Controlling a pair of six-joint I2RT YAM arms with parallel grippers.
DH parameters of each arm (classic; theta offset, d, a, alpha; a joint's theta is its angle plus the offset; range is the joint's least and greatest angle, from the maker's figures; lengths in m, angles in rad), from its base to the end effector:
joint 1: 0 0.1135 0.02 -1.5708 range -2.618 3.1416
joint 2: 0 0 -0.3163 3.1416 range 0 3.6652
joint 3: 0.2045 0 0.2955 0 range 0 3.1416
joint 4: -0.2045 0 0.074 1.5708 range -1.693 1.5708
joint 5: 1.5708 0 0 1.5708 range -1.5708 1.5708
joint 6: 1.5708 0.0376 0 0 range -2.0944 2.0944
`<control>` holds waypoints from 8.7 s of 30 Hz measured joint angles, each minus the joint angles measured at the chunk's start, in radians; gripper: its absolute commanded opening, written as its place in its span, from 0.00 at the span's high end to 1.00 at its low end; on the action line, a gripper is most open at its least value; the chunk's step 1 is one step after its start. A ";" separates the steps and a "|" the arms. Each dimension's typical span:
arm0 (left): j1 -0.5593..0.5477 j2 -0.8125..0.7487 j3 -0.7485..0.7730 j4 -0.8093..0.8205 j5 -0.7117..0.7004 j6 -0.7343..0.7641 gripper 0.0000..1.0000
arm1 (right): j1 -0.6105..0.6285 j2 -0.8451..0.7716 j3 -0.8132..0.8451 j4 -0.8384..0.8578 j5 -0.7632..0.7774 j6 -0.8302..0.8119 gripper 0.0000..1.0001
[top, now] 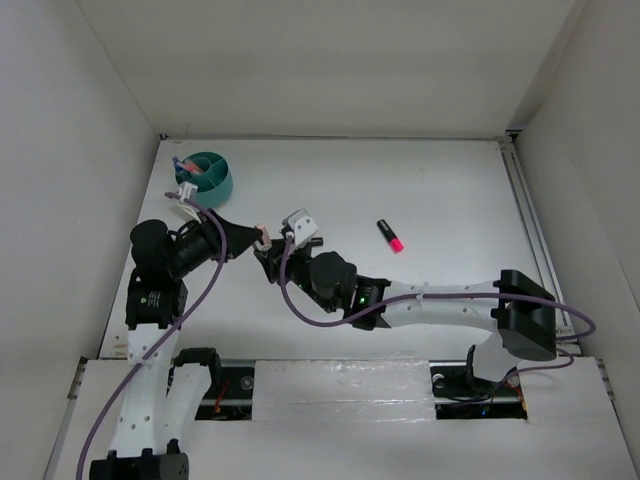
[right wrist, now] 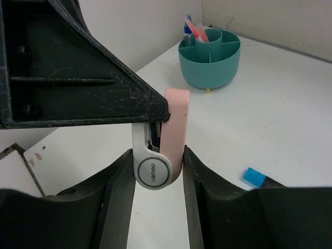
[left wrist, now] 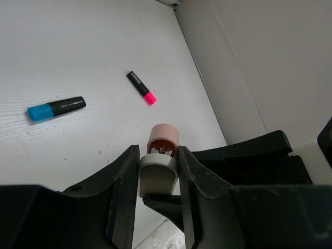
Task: Sort the stationery into containers
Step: Place the stapler in the storage box, then pick up the pen from the center of the board.
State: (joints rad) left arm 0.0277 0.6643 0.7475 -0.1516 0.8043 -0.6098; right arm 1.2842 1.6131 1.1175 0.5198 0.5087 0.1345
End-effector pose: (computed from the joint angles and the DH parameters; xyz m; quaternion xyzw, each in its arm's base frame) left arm 0.1549 -0.0228 0.3855 0.0429 0.7224 -0.4543 0.5196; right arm 0.1372 0.4008 0.3473 -0.2164 0.6653 0.3177 0.6400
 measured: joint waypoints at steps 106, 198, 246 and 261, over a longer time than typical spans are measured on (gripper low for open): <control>-0.007 1.224 0.869 -0.334 -1.433 -0.518 1.00 | 0.150 -0.619 -0.431 -0.335 0.108 0.339 0.14; 0.105 0.187 0.177 -0.280 -0.839 0.078 0.00 | -0.589 0.323 0.373 -0.855 -0.772 -0.370 0.11; 0.105 0.193 0.177 -0.280 -0.816 0.079 0.00 | -0.513 0.500 0.379 -0.778 -0.666 -0.394 1.00; 0.105 0.262 0.147 -0.175 -0.405 0.123 0.00 | -0.280 0.323 0.187 -0.570 -0.267 0.027 1.00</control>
State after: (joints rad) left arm 0.1329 0.9264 0.8948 -0.3267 0.3992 -0.4866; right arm 1.0039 1.9362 1.3045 -0.0505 0.2417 0.1619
